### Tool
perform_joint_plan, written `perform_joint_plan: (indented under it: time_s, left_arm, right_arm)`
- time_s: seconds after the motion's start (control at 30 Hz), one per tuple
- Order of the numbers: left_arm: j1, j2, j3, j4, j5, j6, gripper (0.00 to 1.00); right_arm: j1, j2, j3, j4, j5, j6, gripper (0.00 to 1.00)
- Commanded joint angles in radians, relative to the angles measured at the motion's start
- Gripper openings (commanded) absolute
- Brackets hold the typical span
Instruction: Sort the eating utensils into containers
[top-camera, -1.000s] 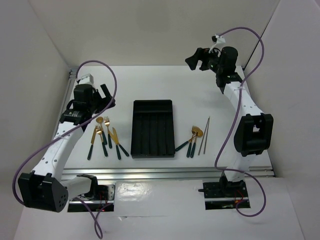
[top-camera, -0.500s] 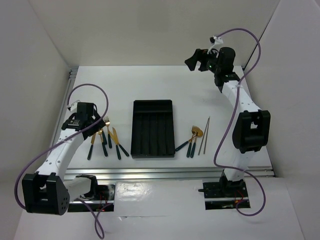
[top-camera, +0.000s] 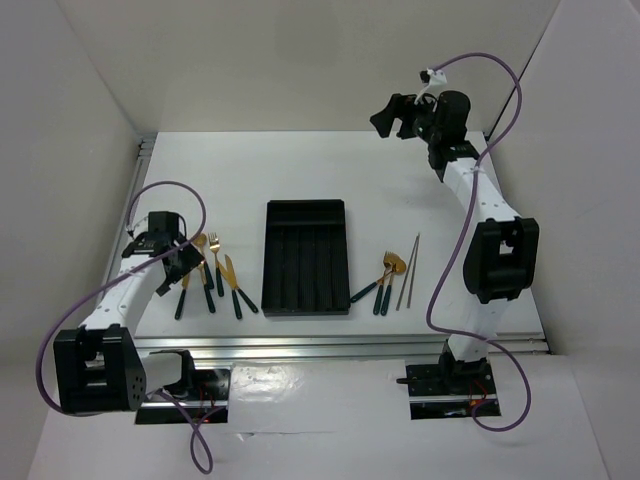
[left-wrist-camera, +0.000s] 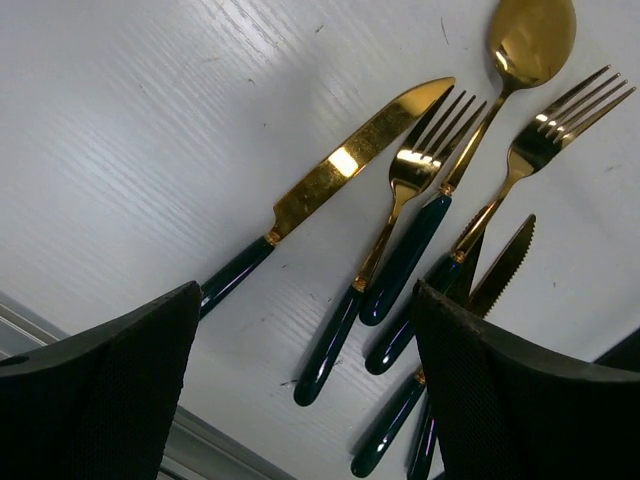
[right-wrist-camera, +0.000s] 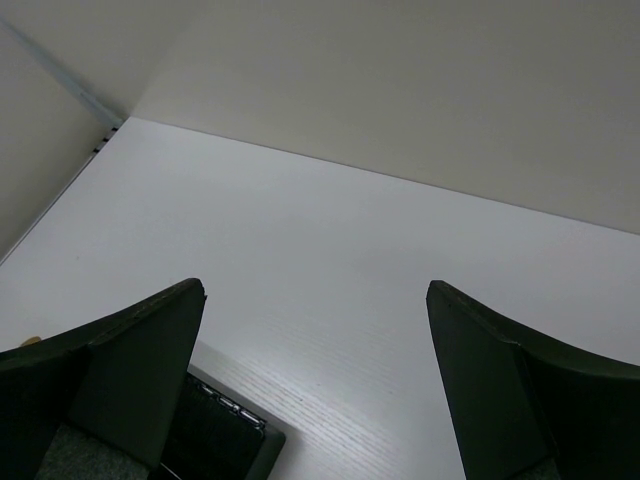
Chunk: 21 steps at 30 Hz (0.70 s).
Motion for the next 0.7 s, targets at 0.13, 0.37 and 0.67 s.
perform_joint_plan:
  time_s: [0.13, 0.37, 0.67]
  left_arm:
    - [0.045, 0.022, 0.011, -0.087, 0.038, -0.034, 0.92]
    - [0.045, 0.095, -0.029, -0.086, 0.05, -0.058, 0.88]
    - [0.045, 0.236, -0.018, -0.086, 0.05, -0.078, 0.79]
  right_arm:
    - [0.005, 0.056, 0.085, -0.019, 0.009, -0.017, 1.0]
    - [0.005, 0.095, 0.127, -0.049, 0.051, -0.035, 1.0]
    - [0.005, 0.145, 0.194, -0.099, 0.06, -0.035, 1.0]
